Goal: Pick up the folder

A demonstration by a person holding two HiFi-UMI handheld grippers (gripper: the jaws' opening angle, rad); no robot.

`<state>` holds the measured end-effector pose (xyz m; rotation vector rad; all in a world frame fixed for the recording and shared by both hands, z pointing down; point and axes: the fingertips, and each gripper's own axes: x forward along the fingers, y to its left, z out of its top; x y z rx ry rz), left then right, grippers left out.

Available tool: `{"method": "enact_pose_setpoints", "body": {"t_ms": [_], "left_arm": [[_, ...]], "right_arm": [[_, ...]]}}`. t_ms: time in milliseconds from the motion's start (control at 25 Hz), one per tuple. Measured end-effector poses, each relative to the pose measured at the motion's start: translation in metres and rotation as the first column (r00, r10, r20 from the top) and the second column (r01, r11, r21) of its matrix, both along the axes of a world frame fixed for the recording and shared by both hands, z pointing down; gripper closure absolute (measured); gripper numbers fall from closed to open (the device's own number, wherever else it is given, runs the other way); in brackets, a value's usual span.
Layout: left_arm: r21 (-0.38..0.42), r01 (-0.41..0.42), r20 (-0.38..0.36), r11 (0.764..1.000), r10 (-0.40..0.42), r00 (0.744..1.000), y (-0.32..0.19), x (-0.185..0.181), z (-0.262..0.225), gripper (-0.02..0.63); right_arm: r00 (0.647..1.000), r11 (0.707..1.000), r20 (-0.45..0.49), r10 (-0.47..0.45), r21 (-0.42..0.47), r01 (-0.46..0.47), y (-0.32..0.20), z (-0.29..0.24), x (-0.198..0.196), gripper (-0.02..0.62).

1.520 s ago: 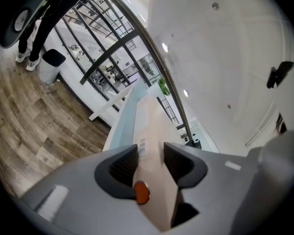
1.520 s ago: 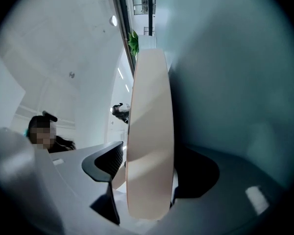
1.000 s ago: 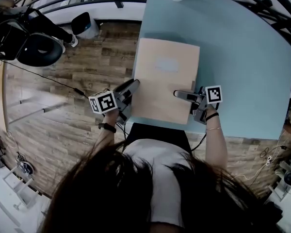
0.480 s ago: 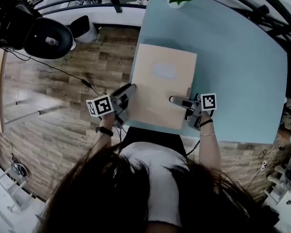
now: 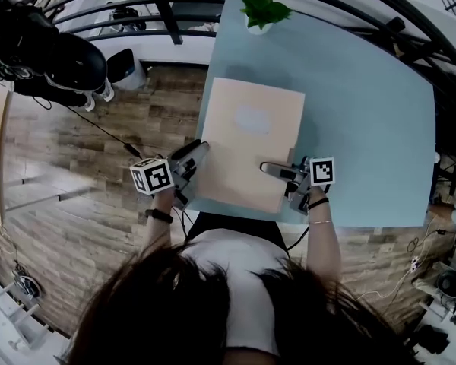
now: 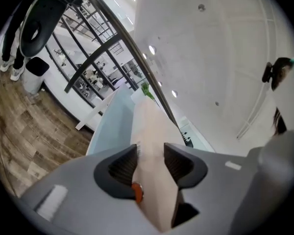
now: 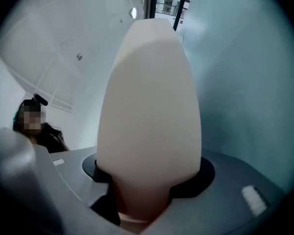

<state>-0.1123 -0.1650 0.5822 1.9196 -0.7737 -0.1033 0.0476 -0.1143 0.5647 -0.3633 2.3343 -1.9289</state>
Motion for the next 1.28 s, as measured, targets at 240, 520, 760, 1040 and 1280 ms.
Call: {"method": "enact_pose_setpoints", "body": {"t_ms": [240, 520, 760, 1040, 1280], "left_arm": [[0.098, -0.049, 0.024, 0.994, 0.047, 0.999, -0.011, 0.014, -0.036, 0.382], [0.215, -0.108, 0.087, 0.971, 0.091, 0.992, -0.018, 0.04, -0.075, 0.382], [0.32, -0.156, 0.205, 0.935, 0.093, 0.974, -0.023, 0.057, -0.104, 0.382], [0.433, -0.174, 0.282, 0.885, 0.05, 0.958, -0.026, 0.07, -0.135, 0.393], [0.499, -0.203, 0.329, 0.843, 0.033, 0.944, -0.024, 0.084, -0.15, 0.413]], "right_arm": [[0.999, 0.992, -0.018, 0.041, 0.118, -0.039, -0.003, -0.037, 0.012, 0.301], [0.988, 0.966, -0.071, 0.14, 0.228, -0.12, 0.0, -0.069, 0.037, 0.301], [0.952, 0.91, -0.138, 0.273, 0.358, -0.209, -0.001, -0.107, 0.065, 0.301], [0.816, 0.799, -0.306, 0.491, 0.532, -0.28, -0.006, -0.132, 0.098, 0.302], [0.644, 0.684, -0.411, 0.646, 0.686, -0.248, -0.011, -0.152, 0.115, 0.305]]}}
